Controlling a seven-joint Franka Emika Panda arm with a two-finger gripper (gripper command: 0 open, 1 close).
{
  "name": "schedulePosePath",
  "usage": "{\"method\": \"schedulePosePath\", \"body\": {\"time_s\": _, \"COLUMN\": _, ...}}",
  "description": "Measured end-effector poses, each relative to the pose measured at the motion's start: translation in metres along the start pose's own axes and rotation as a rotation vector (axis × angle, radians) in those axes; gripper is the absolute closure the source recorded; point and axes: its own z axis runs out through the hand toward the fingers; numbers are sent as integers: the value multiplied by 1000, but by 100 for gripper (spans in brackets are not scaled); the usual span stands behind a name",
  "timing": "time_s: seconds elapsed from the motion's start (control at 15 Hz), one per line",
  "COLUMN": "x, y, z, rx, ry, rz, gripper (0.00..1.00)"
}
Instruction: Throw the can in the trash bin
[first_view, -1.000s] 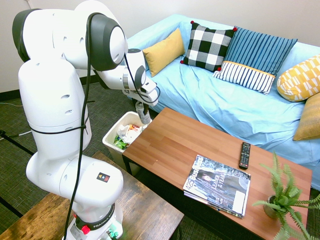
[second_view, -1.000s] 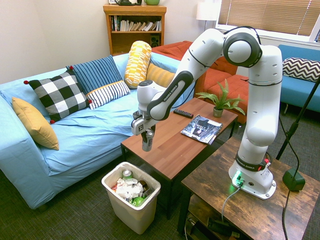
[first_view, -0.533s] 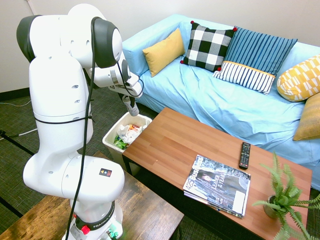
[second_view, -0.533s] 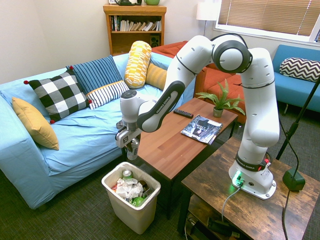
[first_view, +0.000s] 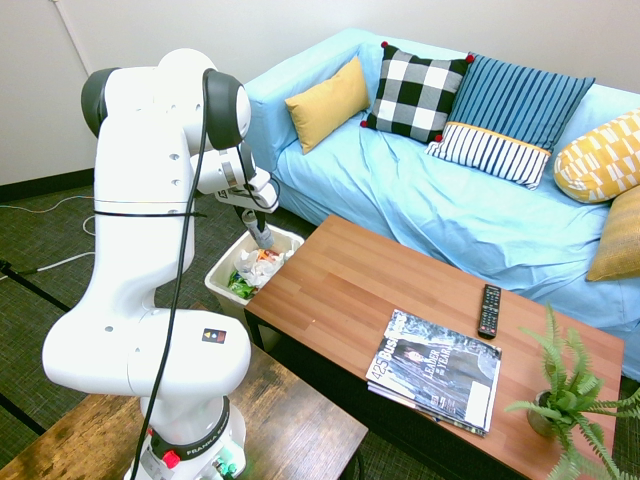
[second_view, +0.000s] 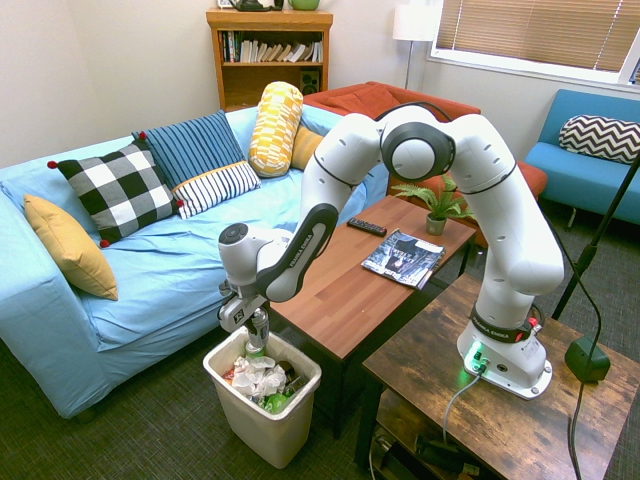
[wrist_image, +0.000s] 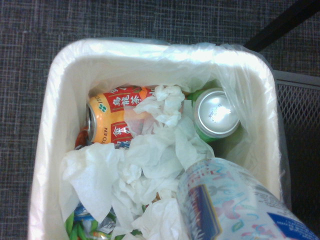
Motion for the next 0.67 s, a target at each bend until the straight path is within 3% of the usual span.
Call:
{"method": "schedulePosePath", "body": {"time_s": 0.4, "x": 9, "y": -5, "z": -1, "rx": -36, "ry": 7, "rz": 22, "gripper": 0}}
{"method": "schedulePosePath", "body": {"time_s": 0.67, "x": 18, "y": 2, "z": -29, "rx": -28, "ry": 27, "rz": 57, "gripper": 0}}
